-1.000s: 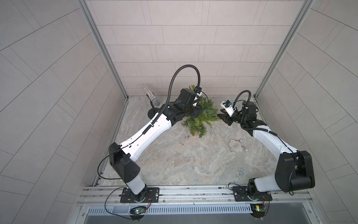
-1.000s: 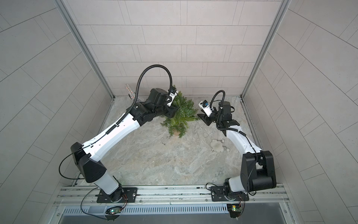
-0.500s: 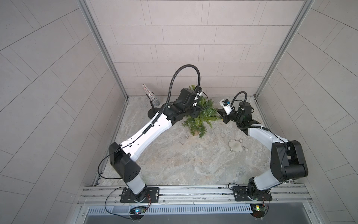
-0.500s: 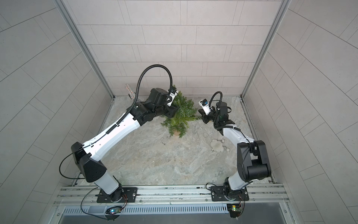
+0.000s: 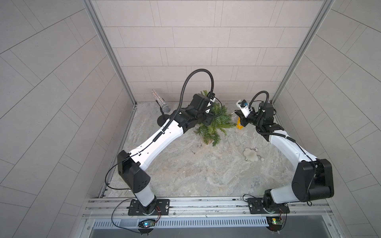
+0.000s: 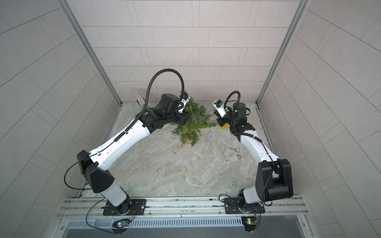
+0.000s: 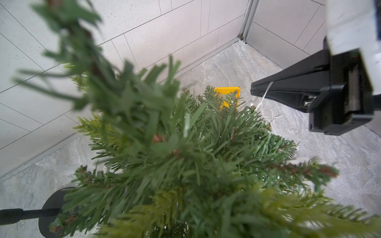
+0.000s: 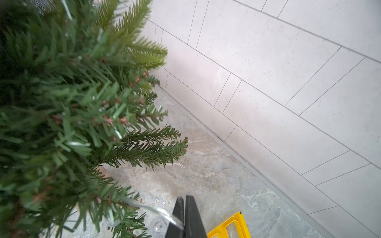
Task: Remove string lights from the small christmas tree
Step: Remove the light string from the Christmas tree.
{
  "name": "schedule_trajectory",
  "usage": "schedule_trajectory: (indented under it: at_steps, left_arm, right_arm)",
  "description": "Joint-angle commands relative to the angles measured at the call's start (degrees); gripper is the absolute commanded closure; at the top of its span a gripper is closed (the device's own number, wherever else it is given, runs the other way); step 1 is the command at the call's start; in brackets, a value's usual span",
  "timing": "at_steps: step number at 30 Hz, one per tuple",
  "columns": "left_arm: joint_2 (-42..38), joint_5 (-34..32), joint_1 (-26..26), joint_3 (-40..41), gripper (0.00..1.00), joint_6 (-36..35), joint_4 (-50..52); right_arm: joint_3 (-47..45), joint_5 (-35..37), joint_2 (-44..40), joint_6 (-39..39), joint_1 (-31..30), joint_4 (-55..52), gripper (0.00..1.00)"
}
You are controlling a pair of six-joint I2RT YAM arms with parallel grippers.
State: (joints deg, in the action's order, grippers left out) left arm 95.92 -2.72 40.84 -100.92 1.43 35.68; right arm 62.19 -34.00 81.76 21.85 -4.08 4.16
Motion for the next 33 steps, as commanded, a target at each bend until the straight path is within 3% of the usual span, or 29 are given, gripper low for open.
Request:
schedule_trajectory:
  at_steps: [1,24,33]
  left_arm:
    - [0.1,-0.4,-0.4,-1.0,0.39,-0.8,1.3]
    - [-0.8,-0.1,-1.0,2.1,0.39,-0.3,-1.3]
    - [0.3,-0.8,-0.9,1.1,0.39,0.8,-0.4]
  right_arm:
    - [2.1,0.1,-2.4,1.9,0.2,-3.6,1.00]
    - [3.1,1.0,-13.7,3.8,0.0,-15.9,1.00]
    - [-2.2,4.0,-17.7,-4.4,-0.5,-14.0,1.00]
